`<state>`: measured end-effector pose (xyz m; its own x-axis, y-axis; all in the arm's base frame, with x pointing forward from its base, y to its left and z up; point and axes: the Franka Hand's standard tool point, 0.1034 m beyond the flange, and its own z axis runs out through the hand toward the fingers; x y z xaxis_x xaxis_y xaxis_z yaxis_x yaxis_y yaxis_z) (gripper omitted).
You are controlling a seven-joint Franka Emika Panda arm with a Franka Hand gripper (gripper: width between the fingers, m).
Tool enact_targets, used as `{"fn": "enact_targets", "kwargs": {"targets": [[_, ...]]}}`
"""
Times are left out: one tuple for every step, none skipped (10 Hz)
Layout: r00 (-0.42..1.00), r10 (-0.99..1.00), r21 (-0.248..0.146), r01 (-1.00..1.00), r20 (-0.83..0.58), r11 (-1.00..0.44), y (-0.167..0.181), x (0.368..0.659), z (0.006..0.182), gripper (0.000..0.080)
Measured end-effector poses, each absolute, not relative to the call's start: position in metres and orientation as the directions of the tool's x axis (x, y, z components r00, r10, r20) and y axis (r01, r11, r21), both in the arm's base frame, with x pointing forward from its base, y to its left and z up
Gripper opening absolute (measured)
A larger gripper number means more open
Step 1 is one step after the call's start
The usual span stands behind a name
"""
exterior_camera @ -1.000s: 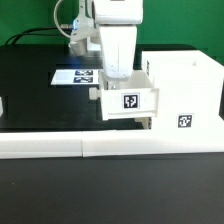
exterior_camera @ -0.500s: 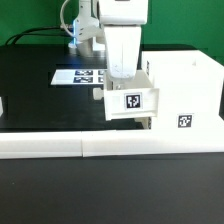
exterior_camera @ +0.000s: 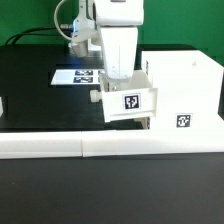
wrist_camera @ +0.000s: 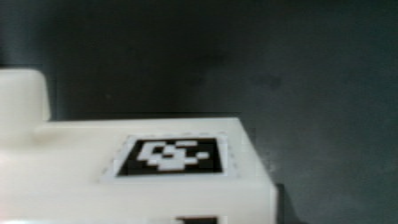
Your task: Assemble drawer
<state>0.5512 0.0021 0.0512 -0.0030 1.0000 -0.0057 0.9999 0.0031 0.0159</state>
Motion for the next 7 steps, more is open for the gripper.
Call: {"fn": "enact_targets", "kwargs": {"targets": [[-0.009,1.000,0.018,1.000,-0.007,0.009,0.0027,0.5515,0.0513,0.0042],[-0.043,0.999,0.033,0.999,-0.019,0.043,0.0041,0.5529,0.0516,0.0042],[-0.054,0.998,0.043,0.998,-0.025,0.056,0.0028,0.5536,0.0516,0.0042],[-0.075,0.997,0.061,0.995,-0.032,0.077,0.0024,0.5536,0.0506,0.0044],[-0.090,0.995,0.079,0.993,-0.038,0.093,0.0011,0.5537,0.0494,0.0044],[-0.084,0.996,0.080,0.993,-0.038,0.087,0.0004,0.5526,0.0485,0.0044],[-0.084,0.996,0.080,0.993,-0.038,0.087,0.0001,0.5525,0.0484,0.0044]]}}
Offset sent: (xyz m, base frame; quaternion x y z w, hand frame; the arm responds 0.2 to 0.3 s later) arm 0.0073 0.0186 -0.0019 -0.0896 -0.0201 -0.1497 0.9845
